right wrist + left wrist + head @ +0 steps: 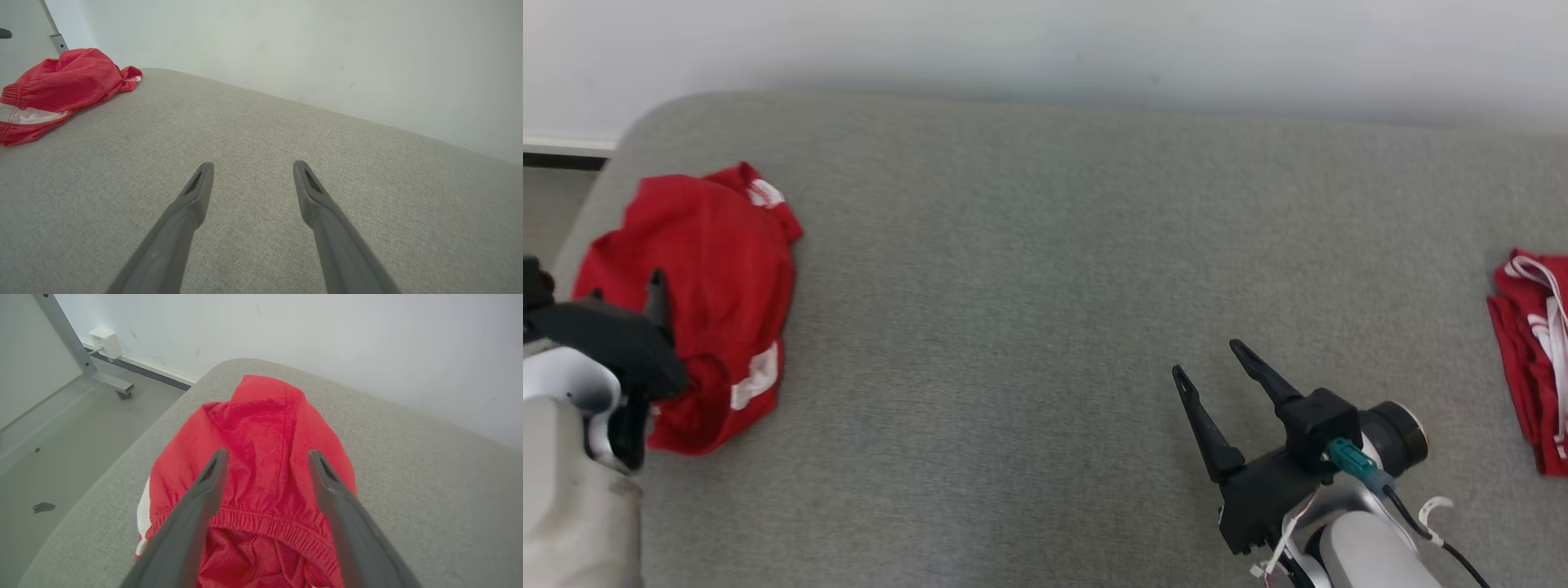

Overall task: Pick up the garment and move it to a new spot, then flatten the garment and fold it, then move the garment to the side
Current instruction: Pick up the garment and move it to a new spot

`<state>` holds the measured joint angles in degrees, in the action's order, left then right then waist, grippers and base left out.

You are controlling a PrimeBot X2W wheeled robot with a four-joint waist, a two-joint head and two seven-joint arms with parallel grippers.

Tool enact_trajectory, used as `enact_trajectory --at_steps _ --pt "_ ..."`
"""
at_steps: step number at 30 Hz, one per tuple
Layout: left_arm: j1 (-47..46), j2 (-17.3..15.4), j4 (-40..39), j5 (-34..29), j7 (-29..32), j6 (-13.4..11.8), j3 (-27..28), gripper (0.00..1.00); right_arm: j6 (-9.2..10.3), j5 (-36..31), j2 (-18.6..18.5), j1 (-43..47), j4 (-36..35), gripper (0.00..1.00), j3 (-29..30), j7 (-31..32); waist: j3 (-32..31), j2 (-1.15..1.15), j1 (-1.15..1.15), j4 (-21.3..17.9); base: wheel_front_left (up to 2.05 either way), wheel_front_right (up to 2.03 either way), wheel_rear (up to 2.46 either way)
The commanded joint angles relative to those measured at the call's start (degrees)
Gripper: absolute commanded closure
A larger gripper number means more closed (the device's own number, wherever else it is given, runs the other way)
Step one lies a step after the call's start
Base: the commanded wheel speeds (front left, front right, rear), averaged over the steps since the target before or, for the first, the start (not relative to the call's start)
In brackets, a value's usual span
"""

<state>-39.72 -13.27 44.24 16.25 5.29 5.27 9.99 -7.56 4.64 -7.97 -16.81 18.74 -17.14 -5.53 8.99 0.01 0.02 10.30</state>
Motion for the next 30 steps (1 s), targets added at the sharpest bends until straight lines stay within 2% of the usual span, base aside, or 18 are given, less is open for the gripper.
enact_trajectory --at_steps 1,4,7,10,14,15,16,20,26,30 --pt "-2.66 -1.29 2.4 -0.07 3.32 -2.05 0.61 0.0 0.16 0.73 -0.86 -1.5 -1.45 0.0 -0.91 0.37 8.11 -0.01 -0.02 -7.43 0.0 0.0 0.0" --pt "-6.33 -2.28 5.29 1.36 7.37 -4.88 2.09 0.0 0.16 0.87 -2.09 -1.83 -3.63 0.0 -1.78 1.1 10.92 -0.01 -0.02 -9.28 0.0 0.0 0.0" --pt "-7.11 -2.51 6.56 1.41 9.72 -6.1 2.09 0.0 0.16 1.11 -2.49 -1.77 -4.7 0.0 -1.58 1.39 11.95 -0.01 -0.02 -9.69 0.0 0.0 0.0" --pt "-8.08 -1.82 8.08 2.87 14.03 -7.91 2.92 0.0 0.16 1.03 -3.1 -1.31 -6.11 0.0 -1.02 1.77 13.05 -0.01 -0.02 -9.93 0.0 0.0 0.0" --pt "-6.74 -2.07 10.23 1.41 20.19 -10.53 1.33 0.0 0.16 1.14 -3.24 -0.98 -7.33 0.0 -0.36 2.29 13.46 -0.01 -0.02 -9.85 0.0 0.0 0.0" --pt "-6.46 -2.12 10.47 1.3 21.2 -10.53 1.03 0.58 0.16 1.18 -3.18 -0.92 -7.46 0.0 -0.15 2.33 13.37 -0.01 -0.02 -9.77 0.0 0.0 0.0" --pt "-6.3 -2.12 10.21 1.27 21.55 -10.24 0.85 1.0 0.16 1.25 -3.1 -0.82 -7.54 0.0 -0.01 2.35 13.19 -0.01 -0.02 -9.64 0.0 0.0 0.0" --pt "-6.33 -3.03 7.53 1.28 20.95 -8.98 0.26 1.0 0.16 1.57 -2.52 -0.89 -7.45 0.0 0.88 2.04 11.88 -0.01 -0.02 -9.06 0.0 0.0 0.0" --pt "-9.77 -7.07 -0.92 -0.28 19.79 -4.06 -2.42 1.0 0.16 1.94 -1.07 0.51 -5.72 0.0 2.22 0.69 7.56 -0.01 -0.02 -8.46 0.0 0.0 0.0" --pt "-11.59 -6.92 -7.43 1.62 20.72 -1.2 -3.13 1.0 0.16 2.43 -0.17 1.76 -3.18 0.0 2.77 -0.86 3.17 -0.01 -0.02 -9.33 0.0 0.0 0.0"
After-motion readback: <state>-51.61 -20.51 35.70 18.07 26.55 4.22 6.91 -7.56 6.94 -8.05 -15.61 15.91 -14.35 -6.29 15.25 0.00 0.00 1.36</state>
